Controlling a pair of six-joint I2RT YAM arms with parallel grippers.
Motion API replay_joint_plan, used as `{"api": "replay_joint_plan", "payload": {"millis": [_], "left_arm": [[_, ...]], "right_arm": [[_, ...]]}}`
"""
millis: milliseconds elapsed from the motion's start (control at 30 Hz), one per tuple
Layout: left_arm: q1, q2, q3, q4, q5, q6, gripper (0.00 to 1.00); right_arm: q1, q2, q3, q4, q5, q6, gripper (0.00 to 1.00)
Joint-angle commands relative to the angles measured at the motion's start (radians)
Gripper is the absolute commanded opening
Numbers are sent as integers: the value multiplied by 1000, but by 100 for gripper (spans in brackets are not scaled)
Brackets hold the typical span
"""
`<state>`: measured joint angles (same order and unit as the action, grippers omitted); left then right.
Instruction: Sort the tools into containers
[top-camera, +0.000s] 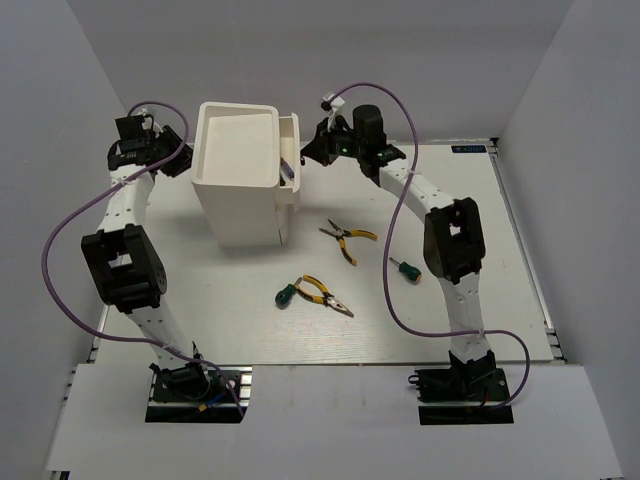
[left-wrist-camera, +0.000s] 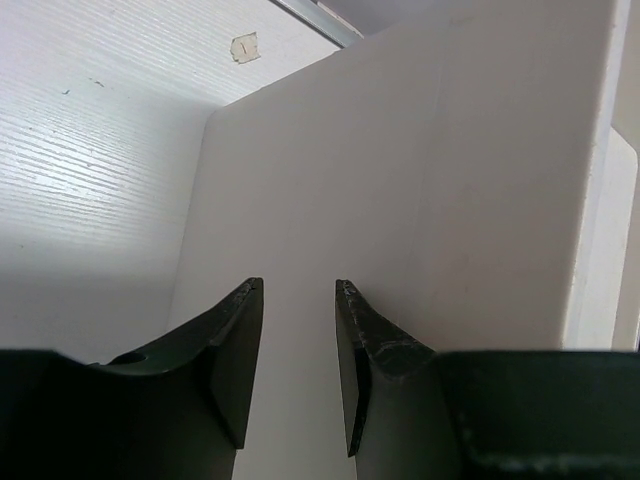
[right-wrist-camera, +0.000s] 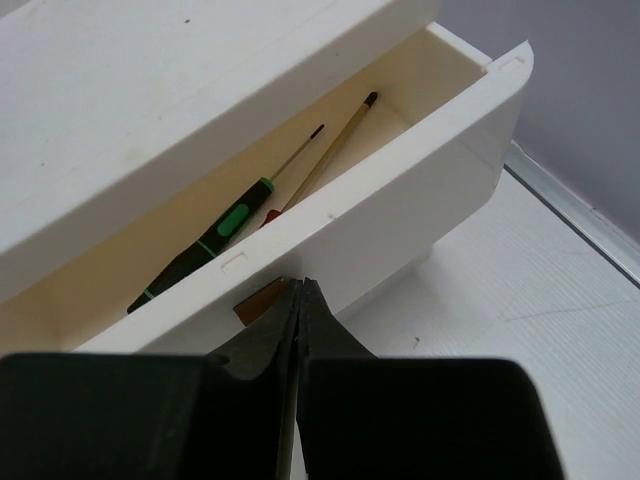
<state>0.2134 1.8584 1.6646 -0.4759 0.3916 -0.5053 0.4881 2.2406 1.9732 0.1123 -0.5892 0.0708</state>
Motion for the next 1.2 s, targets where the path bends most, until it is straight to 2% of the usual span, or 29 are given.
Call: {"api": "replay_joint_plan", "payload": {"millis": [0,533,1133,1167], "left_arm": [[-48,-15,-5,2,118,5,46],[-57,-15,-14,2,118,5,46],[-66,-24,-23,-9,108,5,46],[-66,-24,-23,-9,98,5,48]], "right_arm": [[24,13,52,41,-78,37,0],[58,65,131,29,-198,132,0],[69,102,174,37,-271,207,0],[66,94,174,17,-261,199,0]]}}
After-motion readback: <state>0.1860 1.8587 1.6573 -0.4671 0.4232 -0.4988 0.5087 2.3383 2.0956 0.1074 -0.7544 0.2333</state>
